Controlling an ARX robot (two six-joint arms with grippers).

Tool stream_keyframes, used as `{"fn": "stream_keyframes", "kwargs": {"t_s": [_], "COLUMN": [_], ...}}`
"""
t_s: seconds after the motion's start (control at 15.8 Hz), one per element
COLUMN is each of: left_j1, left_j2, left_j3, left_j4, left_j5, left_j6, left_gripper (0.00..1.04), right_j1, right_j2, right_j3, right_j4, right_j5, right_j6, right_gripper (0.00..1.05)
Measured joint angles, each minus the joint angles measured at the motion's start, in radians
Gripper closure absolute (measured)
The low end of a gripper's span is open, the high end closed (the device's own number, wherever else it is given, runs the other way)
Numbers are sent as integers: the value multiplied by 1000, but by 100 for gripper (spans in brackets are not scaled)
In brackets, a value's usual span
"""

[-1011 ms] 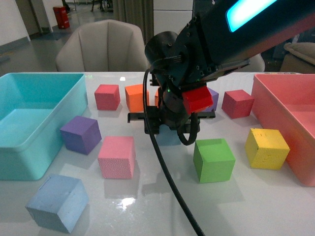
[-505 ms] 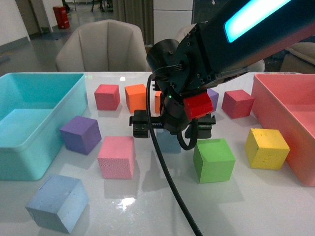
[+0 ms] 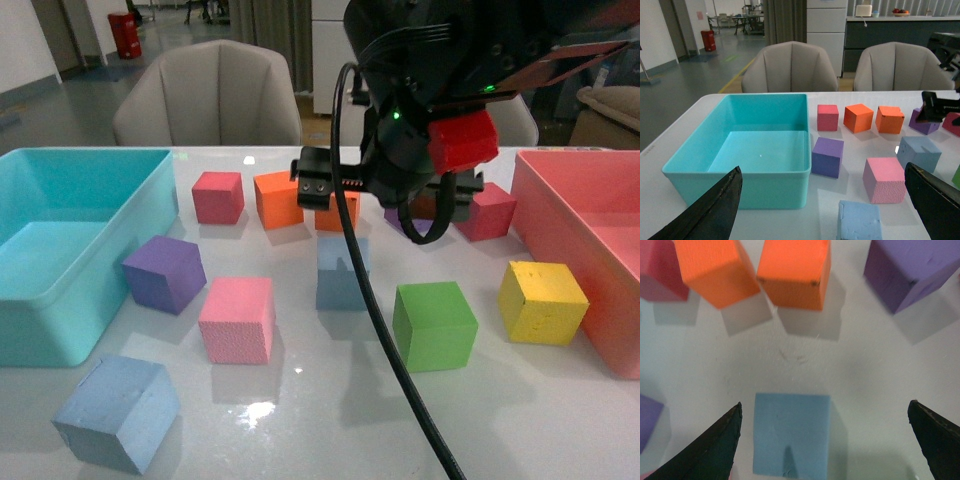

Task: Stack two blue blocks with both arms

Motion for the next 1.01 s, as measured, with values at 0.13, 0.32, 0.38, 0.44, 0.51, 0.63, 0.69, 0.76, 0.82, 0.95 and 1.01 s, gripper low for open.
{"fn": "stream_keyframes", "kwargs": {"t_s": [0.13,0.32,0.38,0.44,0.51,0.63,0.69,0.76,0.82,0.95,1.01], "left_j1": [0,0,0,0,0,0,0,0,0,0,0], "left_j2": [0,0,0,0,0,0,0,0,0,0,0], "left_j3": [0,0,0,0,0,0,0,0,0,0,0], "left_j4": [0,0,0,0,0,0,0,0,0,0,0], "left_j5": [0,0,0,0,0,0,0,0,0,0,0], "left_j6": [0,0,0,0,0,0,0,0,0,0,0], "left_gripper": [7,7,7,7,7,7,7,7,7,7,7], "right_j1": [2,-2,-8,-13,-13,-33,-63,-126,-190,-262,-267], "right_j2": [-136,-391,-509,-615,-704,-929,-1052,-1210,-1373,-1614,-1635], "right_j3": [-170,-419,-533,-655,-757,-1014,-1148,-1279,-1398,-1513,-1513], "right_j4": [201,445,514,569,574,690,866,878,769,658,660], "right_j5": [79,89,89,97,100,93,153,130,87,8,-1], "right_j6": [-44,-71,-54,-29,-5,36,-66,-193,-283,-354,-360], "right_gripper": [6,6,6,6,6,10,23,36,48,74,78]}}
